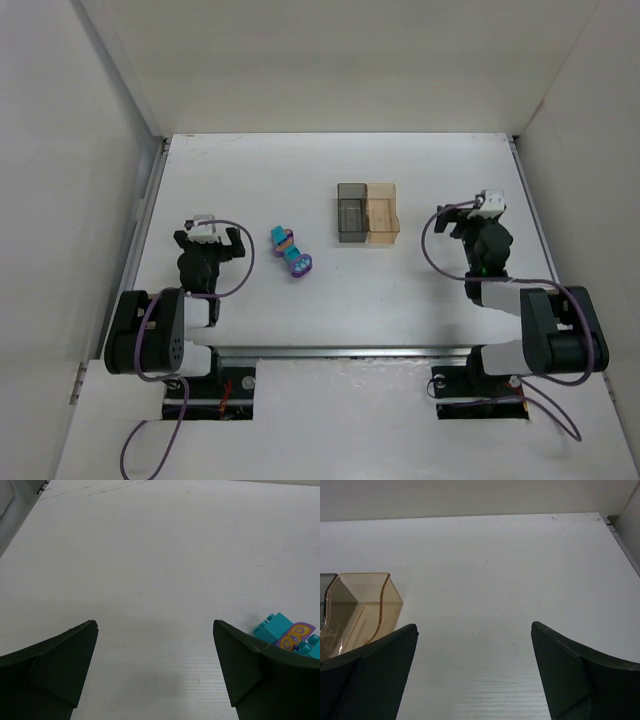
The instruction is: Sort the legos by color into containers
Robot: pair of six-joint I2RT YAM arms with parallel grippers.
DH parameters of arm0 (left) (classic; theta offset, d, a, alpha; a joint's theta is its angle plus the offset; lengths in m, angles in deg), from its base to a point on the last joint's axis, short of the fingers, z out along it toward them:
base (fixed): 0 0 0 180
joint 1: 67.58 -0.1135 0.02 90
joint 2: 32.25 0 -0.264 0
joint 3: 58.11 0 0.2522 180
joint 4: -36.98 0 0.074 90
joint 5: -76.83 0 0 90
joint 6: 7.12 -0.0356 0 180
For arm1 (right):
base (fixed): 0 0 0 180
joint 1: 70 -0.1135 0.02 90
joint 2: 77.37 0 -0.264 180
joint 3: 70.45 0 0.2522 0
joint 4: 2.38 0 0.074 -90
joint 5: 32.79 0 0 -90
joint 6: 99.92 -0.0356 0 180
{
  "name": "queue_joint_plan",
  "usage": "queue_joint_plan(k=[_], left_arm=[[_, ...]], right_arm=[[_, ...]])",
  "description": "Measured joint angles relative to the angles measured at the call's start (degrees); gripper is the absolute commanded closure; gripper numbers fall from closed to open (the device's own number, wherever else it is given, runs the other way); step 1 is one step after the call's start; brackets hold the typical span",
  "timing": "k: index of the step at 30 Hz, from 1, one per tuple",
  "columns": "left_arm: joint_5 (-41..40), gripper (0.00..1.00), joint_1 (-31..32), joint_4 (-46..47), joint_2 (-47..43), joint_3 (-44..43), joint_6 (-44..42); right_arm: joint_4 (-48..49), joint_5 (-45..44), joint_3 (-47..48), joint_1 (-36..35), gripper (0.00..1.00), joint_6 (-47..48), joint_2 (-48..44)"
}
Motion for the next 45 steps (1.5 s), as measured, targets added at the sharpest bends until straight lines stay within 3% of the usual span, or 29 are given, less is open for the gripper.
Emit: queue_joint_plan(k=[4,7,11,16,21,25,29,36,45], left_arm=[[-1.73,0.01,1.79,0.0,0.0,0.0,-0.26],[-1.4,0.01,3.13,-0.07,-0.37,0.24,-1.53],[6.45,0.01,5.53,-18.45,-11.32,-8.52,-9.73],[11.3,0.01,12.26,-37.83,-19.54,-32.92,-35.74],[12.5,0.01,18.49,-63.1,-21.22,-43.56,-62.23],[18.82,0.01,21.07,-79.52,-17.73,-43.87,-72.94],[23.26,0.01,22.53,-90.92,-12.9,-42.95,-88.72],[25.27,0.01,23.8,-103.56,6.01,-50.34,-106.27],[25.29,0.31,27.26,-113.85,18.05,-59.43,-111.86]], right_arm=[[-19.15,-1.73,14.6,-0.66,0.0,0.72,-2.73],[-28.0,-5.18,27.1,-4.07,0.0,5.33,-3.8],[-33.09,-9.77,35.63,-13.22,0.0,16.24,-8.02],[-38.45,-17.7,46.62,-22.29,0.0,26.05,-8.04],[-44.26,-25.33,54.99,-26.62,0.0,28.02,-6.43],[-51.25,-22.23,55.98,-26.6,0.0,23.93,-7.8],[-58.34,-13.0,54.12,-26.05,0.0,18.12,-11.5],[-64.24,0.46,46.62,-25.88,0.0,11.15,-15.72],[-68.06,6.73,42.1,-25.88,0.0,6.38,-15.76]])
